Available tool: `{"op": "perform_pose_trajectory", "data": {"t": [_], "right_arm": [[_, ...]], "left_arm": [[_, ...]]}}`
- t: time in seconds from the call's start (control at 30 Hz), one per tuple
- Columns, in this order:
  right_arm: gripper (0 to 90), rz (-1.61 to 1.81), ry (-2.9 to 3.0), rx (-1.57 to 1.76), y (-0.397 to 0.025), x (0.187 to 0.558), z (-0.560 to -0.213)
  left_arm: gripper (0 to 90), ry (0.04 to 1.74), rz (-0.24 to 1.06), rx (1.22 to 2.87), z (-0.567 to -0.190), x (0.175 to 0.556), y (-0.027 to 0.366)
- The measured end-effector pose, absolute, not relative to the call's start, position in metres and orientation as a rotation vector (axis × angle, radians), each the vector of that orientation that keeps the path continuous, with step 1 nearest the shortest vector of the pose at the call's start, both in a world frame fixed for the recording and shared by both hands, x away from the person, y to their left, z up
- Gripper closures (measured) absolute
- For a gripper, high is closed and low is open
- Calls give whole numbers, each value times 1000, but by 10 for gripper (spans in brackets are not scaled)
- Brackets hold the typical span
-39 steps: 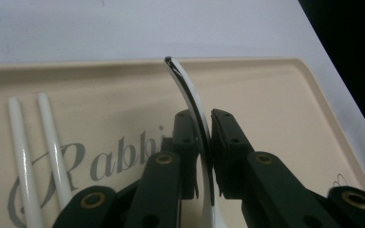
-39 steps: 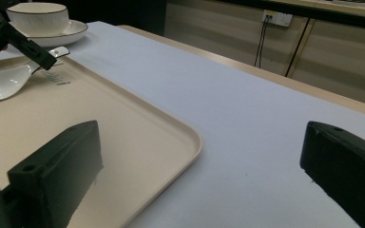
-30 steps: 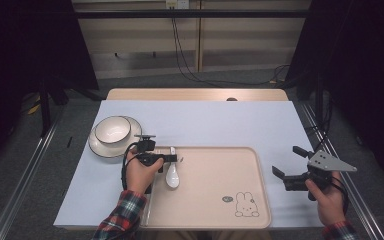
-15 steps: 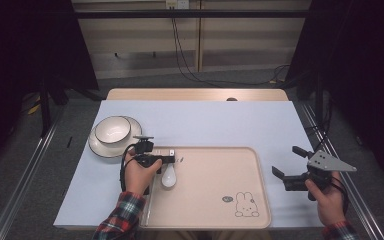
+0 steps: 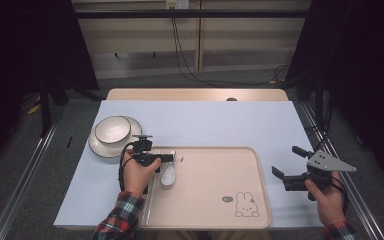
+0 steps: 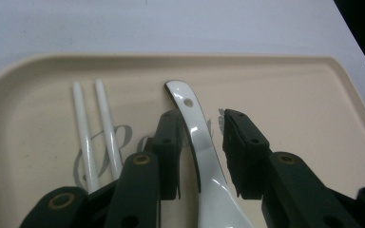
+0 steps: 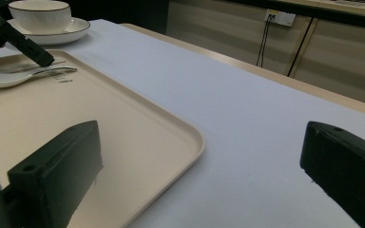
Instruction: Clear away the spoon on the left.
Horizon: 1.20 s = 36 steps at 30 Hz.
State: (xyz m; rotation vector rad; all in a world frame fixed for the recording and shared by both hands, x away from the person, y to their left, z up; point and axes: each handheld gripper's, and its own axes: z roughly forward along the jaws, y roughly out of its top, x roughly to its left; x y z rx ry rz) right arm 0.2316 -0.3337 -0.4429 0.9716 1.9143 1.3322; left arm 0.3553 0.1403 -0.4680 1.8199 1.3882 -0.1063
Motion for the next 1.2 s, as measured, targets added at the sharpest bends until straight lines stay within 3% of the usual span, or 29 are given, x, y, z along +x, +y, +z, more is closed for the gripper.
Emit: {"op": "perform_pose_trajectory", "data": {"t": [0.57,1.2], "right_arm": [[0,1327,1912,971,-334,232,-443],[0,1326,1920,974,-334,234,-444]], "left_arm": [[492,1334,-6,1835,-440,359,149],[230,1304,60,1834,-417,363,158]]}}
